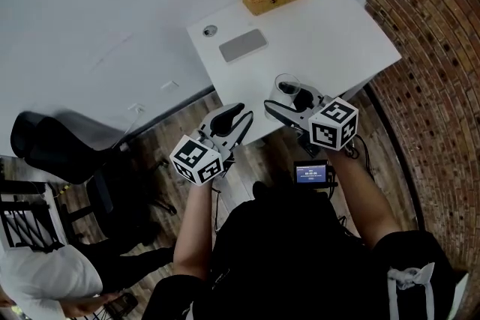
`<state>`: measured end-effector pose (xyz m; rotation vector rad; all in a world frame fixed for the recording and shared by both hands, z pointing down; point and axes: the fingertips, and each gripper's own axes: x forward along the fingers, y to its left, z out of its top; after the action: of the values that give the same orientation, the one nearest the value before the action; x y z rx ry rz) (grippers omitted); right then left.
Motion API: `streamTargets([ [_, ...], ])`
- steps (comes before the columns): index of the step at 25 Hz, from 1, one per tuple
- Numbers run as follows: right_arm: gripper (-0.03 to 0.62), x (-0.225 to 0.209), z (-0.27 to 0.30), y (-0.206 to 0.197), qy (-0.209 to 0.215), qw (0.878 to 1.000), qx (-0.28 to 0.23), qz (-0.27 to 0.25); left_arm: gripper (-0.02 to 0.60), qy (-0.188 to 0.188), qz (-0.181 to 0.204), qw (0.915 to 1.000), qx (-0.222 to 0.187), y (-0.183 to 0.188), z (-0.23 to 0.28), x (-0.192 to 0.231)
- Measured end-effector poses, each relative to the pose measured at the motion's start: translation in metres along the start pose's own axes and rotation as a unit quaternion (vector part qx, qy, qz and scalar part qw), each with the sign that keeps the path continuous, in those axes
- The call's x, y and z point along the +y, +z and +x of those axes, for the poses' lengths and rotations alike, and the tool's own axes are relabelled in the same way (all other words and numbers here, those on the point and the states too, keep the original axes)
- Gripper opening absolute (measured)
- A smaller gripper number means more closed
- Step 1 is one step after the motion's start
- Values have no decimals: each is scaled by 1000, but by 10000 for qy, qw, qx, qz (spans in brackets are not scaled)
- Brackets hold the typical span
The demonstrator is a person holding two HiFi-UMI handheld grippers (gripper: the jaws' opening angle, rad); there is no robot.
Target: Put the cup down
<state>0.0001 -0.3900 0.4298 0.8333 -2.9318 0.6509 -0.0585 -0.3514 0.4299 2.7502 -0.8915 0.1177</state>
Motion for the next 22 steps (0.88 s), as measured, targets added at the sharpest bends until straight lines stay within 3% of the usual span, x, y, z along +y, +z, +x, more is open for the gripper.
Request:
streamTargets([
  [7,287,-49,2,-15,-98,9974,655,-286,100,94,38,9999,126,-1,-4,18],
  [12,287,-100,17,-14,-220,9926,1040,-585,100,356,69,9992,193,-3,-9,40],
  [22,287,-190,111,-4,-833,9946,557,-266,100,853,-286,9959,64,-11,-14,78],
])
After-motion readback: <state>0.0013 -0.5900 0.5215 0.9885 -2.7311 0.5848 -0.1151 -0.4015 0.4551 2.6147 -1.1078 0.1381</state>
